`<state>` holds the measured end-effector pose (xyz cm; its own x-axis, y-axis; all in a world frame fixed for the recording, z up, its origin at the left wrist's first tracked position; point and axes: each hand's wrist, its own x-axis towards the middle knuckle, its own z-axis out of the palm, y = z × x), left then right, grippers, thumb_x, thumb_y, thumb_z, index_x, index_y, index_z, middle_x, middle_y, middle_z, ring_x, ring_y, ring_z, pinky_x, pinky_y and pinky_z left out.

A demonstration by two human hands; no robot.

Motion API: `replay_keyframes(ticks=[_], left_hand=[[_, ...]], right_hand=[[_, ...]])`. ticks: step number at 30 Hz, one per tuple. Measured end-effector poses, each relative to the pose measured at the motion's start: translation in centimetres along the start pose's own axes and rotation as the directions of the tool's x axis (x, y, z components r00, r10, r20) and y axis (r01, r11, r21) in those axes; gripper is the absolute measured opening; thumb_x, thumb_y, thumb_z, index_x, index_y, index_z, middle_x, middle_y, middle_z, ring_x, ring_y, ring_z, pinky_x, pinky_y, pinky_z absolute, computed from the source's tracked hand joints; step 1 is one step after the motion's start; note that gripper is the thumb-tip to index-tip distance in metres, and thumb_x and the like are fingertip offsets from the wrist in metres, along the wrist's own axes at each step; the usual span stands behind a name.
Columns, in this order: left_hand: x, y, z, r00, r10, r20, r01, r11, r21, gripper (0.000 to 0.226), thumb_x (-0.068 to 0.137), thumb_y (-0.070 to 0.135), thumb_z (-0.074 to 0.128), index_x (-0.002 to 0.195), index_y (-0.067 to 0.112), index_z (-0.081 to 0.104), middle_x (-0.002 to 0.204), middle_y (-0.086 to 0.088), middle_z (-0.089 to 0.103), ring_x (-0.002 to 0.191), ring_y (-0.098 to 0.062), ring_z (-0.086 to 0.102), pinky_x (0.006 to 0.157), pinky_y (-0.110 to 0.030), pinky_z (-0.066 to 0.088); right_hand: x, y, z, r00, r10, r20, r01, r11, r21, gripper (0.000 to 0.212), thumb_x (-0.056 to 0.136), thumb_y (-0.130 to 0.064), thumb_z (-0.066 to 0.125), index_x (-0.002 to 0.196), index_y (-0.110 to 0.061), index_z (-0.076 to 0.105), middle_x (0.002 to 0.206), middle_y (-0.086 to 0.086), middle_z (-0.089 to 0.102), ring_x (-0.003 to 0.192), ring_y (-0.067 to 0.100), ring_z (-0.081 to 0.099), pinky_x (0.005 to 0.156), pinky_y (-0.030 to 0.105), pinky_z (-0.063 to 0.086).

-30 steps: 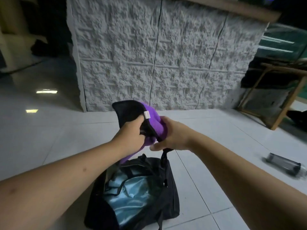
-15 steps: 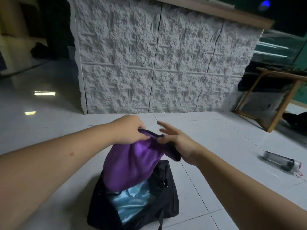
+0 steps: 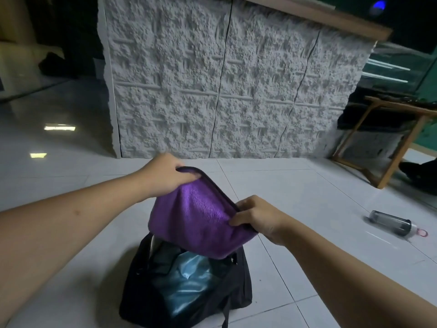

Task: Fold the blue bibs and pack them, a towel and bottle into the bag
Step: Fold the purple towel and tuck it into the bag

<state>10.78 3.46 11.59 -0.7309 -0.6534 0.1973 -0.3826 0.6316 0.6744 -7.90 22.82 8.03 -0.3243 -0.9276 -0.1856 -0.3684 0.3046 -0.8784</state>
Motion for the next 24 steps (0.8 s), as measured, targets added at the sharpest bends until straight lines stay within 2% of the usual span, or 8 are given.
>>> replay_keyframes(ticks=[3, 6, 9, 12, 14, 17, 20, 24], left_hand=[[-0.2, -0.7, 1.0, 1.000, 0.006, -0.014, -0.008, 0.993, -0.120, 0.021, 0.091, 0.048, 0.071, 0.100, 0.032, 0.081, 0.094, 0.012, 0.079, 0.093, -0.009, 0.073, 0.088, -0.034, 0.058], [-0.4, -0.8, 1.6, 1.000, -0.005, -0.025, -0.003, 0.951, -0.310, 0.014, 0.094, 0.033, 0.072, 0.104, 0.029, 0.081, 0.099, 0.017, 0.079, 0.097, -0.005, 0.073, 0.084, -0.024, 0.055], [-0.5, -0.6, 1.6, 0.997, -0.080, 0.017, 0.079, 0.893, -0.444, 0.022, 0.086, 0.034, 0.078, 0.103, 0.020, 0.081, 0.100, 0.002, 0.080, 0.098, -0.020, 0.075, 0.093, -0.038, 0.057], [-0.4, -0.9, 1.5, 0.972, -0.158, 0.173, 0.231, 0.758, -0.609, 0.036, 0.068, 0.011, 0.089, 0.101, 0.003, 0.078, 0.103, -0.026, 0.075, 0.091, -0.036, 0.072, 0.089, -0.045, 0.055], [-0.2, -1.4, 1.5, 0.947, -0.203, 0.248, 0.314, 0.744, -0.590, 0.052, 0.052, 0.000, 0.073, 0.103, -0.010, 0.069, 0.088, -0.037, 0.066, 0.074, -0.037, 0.064, 0.071, -0.039, 0.053], [-0.1, -1.7, 1.8, 0.937, -0.209, 0.280, 0.326, 0.809, -0.489, 0.069, 0.040, -0.003, 0.050, 0.108, -0.014, 0.056, 0.077, -0.017, 0.050, 0.061, -0.026, 0.048, 0.055, -0.025, 0.036], [-0.1, -1.7, 2.2, 0.934, -0.216, 0.284, 0.306, 0.895, -0.325, 0.072, 0.040, -0.004, 0.048, 0.111, 0.001, 0.059, 0.088, -0.016, 0.056, 0.072, -0.027, 0.049, 0.052, -0.028, 0.032], [0.7, -1.9, 2.7, 0.956, -0.193, 0.221, 0.240, 0.948, -0.208, 0.049, 0.058, -0.013, 0.061, 0.102, 0.010, 0.062, 0.099, -0.027, 0.067, 0.077, -0.031, 0.061, 0.059, -0.039, 0.044]], right_hand=[[-0.4, 1.0, -0.8, 1.000, 0.022, 0.005, -0.022, 0.972, 0.233, 0.026, 0.070, -0.009, 0.070, 0.091, 0.008, 0.071, 0.088, 0.026, 0.069, 0.082, 0.033, 0.064, 0.075, 0.037, 0.049], [-0.9, 2.1, -1.8, 0.997, 0.065, 0.027, -0.070, 0.952, 0.297, 0.037, 0.077, -0.010, 0.077, 0.102, 0.016, 0.067, 0.096, 0.025, 0.067, 0.092, 0.036, 0.062, 0.083, 0.039, 0.051], [-1.4, 2.7, -2.4, 0.989, 0.116, 0.088, -0.132, 0.970, 0.205, 0.022, 0.084, -0.005, 0.079, 0.101, 0.007, 0.075, 0.101, 0.023, 0.073, 0.094, 0.034, 0.070, 0.093, 0.041, 0.058], [-1.1, 2.6, -2.4, 0.992, 0.124, 0.007, -0.122, 0.968, 0.218, 0.015, 0.078, 0.000, 0.079, 0.091, 0.004, 0.076, 0.094, 0.023, 0.074, 0.087, 0.033, 0.071, 0.092, 0.046, 0.057], [-0.8, 2.1, -2.3, 0.991, 0.126, -0.033, -0.109, 0.941, 0.320, 0.014, 0.074, -0.001, 0.074, 0.088, 0.002, 0.072, 0.091, 0.023, 0.071, 0.083, 0.034, 0.068, 0.081, 0.042, 0.056], [-0.6, 1.6, -2.3, 0.984, 0.158, -0.084, -0.106, 0.895, 0.433, 0.024, 0.072, -0.008, 0.068, 0.095, 0.000, 0.066, 0.097, 0.025, 0.067, 0.089, 0.040, 0.066, 0.079, 0.041, 0.052], [-0.3, 1.5, -2.4, 0.983, 0.123, -0.140, -0.042, 0.879, 0.475, 0.031, 0.082, -0.005, 0.065, 0.110, 0.008, 0.069, 0.112, 0.029, 0.072, 0.106, 0.047, 0.069, 0.101, 0.057, 0.053], [-0.4, 1.0, -3.2, 0.955, 0.127, -0.268, 0.033, 0.851, 0.524, 0.019, 0.089, 0.002, 0.068, 0.107, 0.007, 0.071, 0.111, 0.033, 0.071, 0.088, 0.036, 0.071, 0.091, 0.054, 0.059]])
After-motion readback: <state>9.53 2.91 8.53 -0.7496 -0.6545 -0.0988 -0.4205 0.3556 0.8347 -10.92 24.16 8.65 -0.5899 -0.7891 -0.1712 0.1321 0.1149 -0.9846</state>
